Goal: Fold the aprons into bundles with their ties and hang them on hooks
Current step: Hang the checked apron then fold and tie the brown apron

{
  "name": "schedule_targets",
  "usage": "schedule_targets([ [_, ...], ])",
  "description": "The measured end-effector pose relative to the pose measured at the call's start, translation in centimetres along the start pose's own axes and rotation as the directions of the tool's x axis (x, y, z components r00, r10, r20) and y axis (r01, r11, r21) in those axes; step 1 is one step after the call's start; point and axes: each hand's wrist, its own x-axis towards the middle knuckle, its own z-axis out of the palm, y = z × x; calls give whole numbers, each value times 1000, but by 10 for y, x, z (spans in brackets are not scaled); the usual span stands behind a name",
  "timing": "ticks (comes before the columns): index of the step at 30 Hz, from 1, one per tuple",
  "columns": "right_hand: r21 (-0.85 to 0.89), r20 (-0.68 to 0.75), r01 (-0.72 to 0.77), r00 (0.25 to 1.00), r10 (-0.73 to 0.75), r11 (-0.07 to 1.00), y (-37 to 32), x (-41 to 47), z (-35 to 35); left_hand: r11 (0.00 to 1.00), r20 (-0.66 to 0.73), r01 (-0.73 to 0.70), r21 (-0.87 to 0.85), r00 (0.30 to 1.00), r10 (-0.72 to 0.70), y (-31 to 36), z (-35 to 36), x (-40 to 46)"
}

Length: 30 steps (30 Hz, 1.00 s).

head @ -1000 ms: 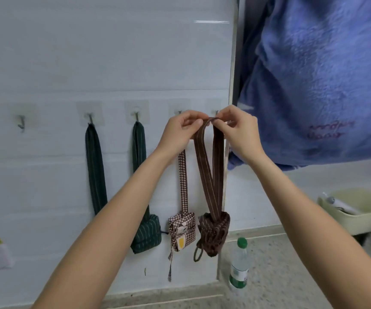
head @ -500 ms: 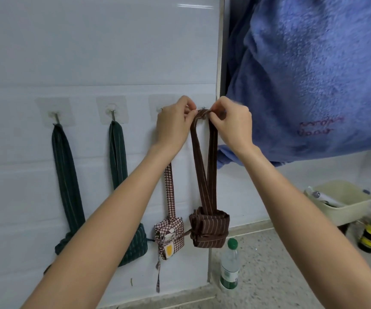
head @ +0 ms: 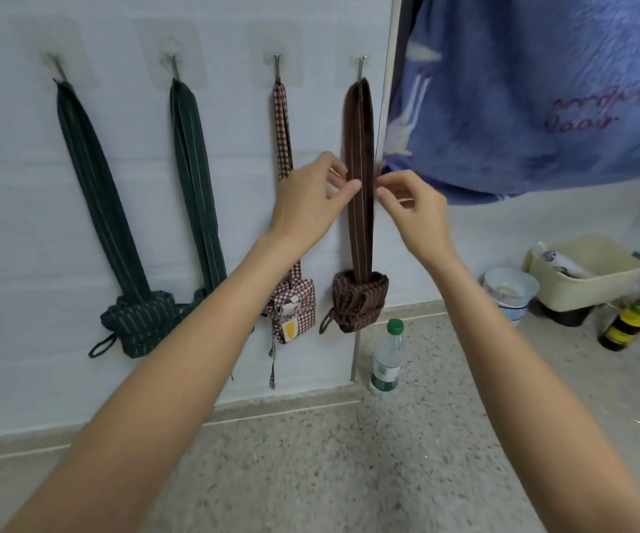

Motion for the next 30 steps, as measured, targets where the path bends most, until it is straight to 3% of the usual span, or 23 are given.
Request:
schedule_targets([
  [4,31,52,-315,948,313,949,49,-80,14,981,326,146,129,928,-181,-23,32,-67],
  [7,55,145,-495,863,484,867,67,-120,31,967,373,172,190,898,-233,-38,52,-90],
  [11,99,179,-399,908,378,912,64,-130,44,962,288,233,142,920,-266,-49,60,-101],
  [15,-95,191,-258,943,272,961,72,-129,48,961,241,265,75,931,-275,-61,61,-117],
  [19,-267,203,-229,936,287,936,75,-127,59,972,232,164,167,952,-200,-70,72,-119],
  [22,-287,193,-246,932,307,926,76,-124,62,963,237,81,258,961,-145,-69,80,-119],
  [30,-288,200,-289,914,352,913,69,-114,52,970,226,176,166,951,-211,-63,74,-110],
])
